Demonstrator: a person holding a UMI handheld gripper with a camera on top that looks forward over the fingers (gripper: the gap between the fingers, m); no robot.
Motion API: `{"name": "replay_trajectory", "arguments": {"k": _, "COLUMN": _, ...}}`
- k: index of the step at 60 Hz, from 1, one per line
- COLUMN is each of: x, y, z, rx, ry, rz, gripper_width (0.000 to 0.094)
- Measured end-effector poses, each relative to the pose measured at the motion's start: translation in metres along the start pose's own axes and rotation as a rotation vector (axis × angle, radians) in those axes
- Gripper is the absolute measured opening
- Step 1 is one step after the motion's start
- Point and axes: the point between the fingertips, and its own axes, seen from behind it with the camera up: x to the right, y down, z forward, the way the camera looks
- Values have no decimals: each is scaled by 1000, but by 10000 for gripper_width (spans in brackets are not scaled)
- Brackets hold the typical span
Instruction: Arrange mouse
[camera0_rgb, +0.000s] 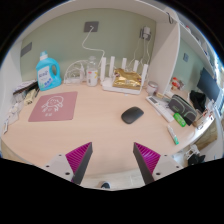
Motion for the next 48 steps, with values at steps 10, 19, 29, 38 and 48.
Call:
{"name": "replay_trajectory", "arguments": {"k": 10, "x": 51, "y": -30, "z": 81, "rx": 76, "ry": -8, "rz": 19, "gripper_width": 850}}
{"name": "replay_trajectory", "arguments": {"k": 19, "x": 59, "y": -42, "z": 141, "rx": 44, "ry": -67, "rz": 75, "gripper_width": 853}}
{"name": "replay_trajectory", "arguments": {"k": 29, "x": 57, "y": -80, "z": 173, "rx": 69, "ry": -98, "rz": 69, "gripper_width": 844}}
{"name": "replay_trajectory", "arguments": {"k": 38, "x": 50, "y": -98, "z": 194, "rx": 69, "ry": -86, "rz": 51, "gripper_width": 727}}
{"name": "replay_trajectory", "arguments": {"k": 48, "x": 37, "y": -107, "z": 201, "rx": 85, "ry": -91, "rz": 8, "gripper_width": 474}}
